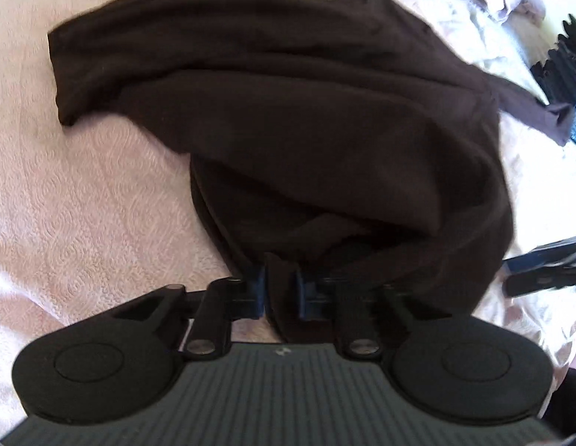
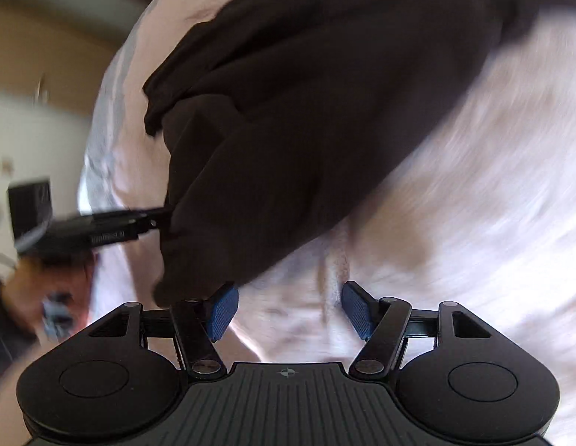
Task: Fold clothes
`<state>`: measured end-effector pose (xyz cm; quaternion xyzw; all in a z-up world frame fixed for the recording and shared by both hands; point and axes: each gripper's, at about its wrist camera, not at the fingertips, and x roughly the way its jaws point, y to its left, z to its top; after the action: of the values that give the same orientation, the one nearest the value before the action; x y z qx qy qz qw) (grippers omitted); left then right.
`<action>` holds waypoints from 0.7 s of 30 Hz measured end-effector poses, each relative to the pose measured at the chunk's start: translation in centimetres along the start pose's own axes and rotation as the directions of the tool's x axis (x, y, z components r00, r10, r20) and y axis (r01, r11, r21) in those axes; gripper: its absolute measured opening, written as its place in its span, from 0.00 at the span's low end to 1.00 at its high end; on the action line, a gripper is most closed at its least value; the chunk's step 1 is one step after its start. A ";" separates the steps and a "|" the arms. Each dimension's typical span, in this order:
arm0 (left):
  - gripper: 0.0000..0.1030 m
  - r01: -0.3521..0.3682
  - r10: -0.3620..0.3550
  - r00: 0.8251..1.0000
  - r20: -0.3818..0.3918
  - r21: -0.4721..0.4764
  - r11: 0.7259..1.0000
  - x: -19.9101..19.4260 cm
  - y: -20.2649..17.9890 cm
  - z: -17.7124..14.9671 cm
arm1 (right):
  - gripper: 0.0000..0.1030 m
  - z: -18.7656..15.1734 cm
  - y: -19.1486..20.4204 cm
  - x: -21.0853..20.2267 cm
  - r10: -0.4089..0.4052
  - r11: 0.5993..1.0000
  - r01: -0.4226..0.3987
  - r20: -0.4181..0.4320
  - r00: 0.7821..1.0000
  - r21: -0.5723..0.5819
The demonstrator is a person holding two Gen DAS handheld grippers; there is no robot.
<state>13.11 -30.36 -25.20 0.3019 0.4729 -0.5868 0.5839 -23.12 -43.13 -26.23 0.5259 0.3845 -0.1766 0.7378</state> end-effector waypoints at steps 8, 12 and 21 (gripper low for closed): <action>0.08 0.191 -0.189 0.981 0.038 -0.046 0.981 -10.7 -3.1 -4.6 | 0.65 -1.5 0.0 -0.4 0.050 0.987 -0.073 0.161 0.986 0.143; 0.08 0.264 -0.254 0.964 0.081 -0.166 0.950 -12.8 -4.1 -7.4 | 0.64 -1.5 -0.1 -1.5 0.084 0.984 -0.110 0.186 0.979 0.139; 0.00 0.534 -0.438 0.844 0.309 -0.405 0.743 -16.9 -7.3 -11.4 | 0.64 -3.8 -0.7 -1.8 0.255 0.958 -0.268 0.131 0.958 0.100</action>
<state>6.05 -14.15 -12.60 -0.0439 0.6051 -0.6109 0.5086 -26.16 -40.23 -25.86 0.6033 0.2567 -0.1301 0.7438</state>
